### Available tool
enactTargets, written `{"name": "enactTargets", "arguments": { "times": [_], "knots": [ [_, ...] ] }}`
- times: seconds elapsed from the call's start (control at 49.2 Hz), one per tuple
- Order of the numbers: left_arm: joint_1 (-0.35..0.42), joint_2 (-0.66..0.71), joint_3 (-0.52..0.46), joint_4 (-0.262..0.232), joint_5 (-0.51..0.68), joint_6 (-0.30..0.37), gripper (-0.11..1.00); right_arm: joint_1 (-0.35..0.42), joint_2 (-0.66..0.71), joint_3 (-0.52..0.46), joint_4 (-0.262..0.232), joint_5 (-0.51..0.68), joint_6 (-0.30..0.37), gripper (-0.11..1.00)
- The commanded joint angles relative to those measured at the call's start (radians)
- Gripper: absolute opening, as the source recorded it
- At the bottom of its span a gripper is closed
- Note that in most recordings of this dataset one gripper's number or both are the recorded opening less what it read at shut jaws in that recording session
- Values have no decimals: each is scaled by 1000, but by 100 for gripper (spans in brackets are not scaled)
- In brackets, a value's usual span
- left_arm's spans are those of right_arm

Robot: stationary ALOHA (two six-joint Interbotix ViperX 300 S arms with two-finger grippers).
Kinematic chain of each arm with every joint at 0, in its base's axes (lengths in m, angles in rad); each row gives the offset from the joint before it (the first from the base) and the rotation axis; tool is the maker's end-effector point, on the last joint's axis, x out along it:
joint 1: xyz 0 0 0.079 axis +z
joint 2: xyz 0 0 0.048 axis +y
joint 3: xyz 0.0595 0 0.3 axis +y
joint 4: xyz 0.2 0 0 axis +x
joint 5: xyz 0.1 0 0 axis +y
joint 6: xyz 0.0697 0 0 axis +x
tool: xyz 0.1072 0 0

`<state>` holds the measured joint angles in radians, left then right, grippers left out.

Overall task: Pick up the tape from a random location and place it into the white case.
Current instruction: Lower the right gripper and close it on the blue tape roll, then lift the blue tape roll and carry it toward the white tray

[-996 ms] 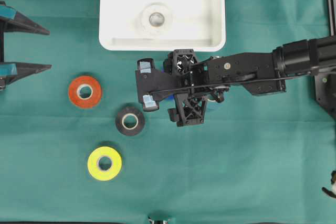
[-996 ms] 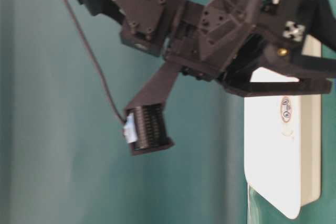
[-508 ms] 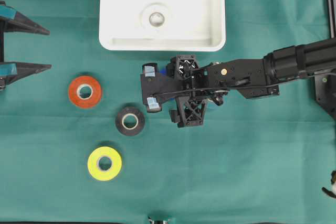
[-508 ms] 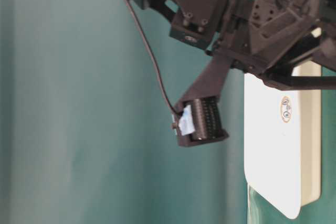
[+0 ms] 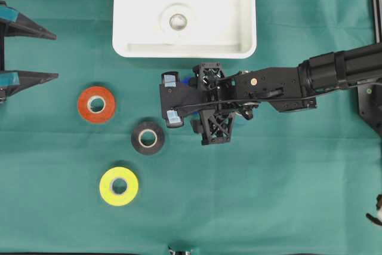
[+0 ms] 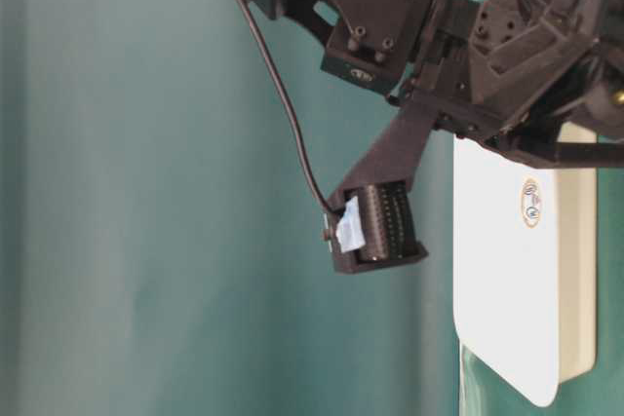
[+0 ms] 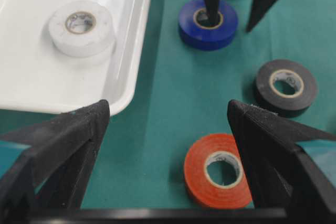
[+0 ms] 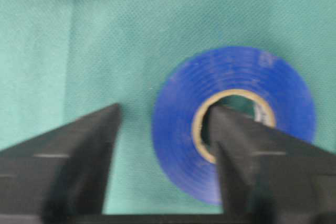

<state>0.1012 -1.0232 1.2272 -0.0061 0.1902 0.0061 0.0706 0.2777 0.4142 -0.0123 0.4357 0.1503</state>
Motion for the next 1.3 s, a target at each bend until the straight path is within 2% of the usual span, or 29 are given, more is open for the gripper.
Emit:
{"name": "enactTargets", "arguments": {
  "times": [0.0, 0.102, 0.732, 1.016, 1.28],
  "knots": [
    [3, 9, -11, -2, -9, -5, 95, -11, -15, -14, -9, -6, -5, 45],
    [3, 9, -11, -2, -9, -9, 95, -17, -20, -12, -12, -6, -5, 31],
    [3, 9, -11, -2, -9, -8, 95, -20, -26, -18, -12, 3, -5, 31],
    [3, 11, -11, -2, -11, -8, 95, -20, -112, -49, -12, 80, -5, 31],
    [3, 9, -11, -2, -11, -6, 95, -20, -213, -114, -12, 213, -5, 31]
  ]
}}
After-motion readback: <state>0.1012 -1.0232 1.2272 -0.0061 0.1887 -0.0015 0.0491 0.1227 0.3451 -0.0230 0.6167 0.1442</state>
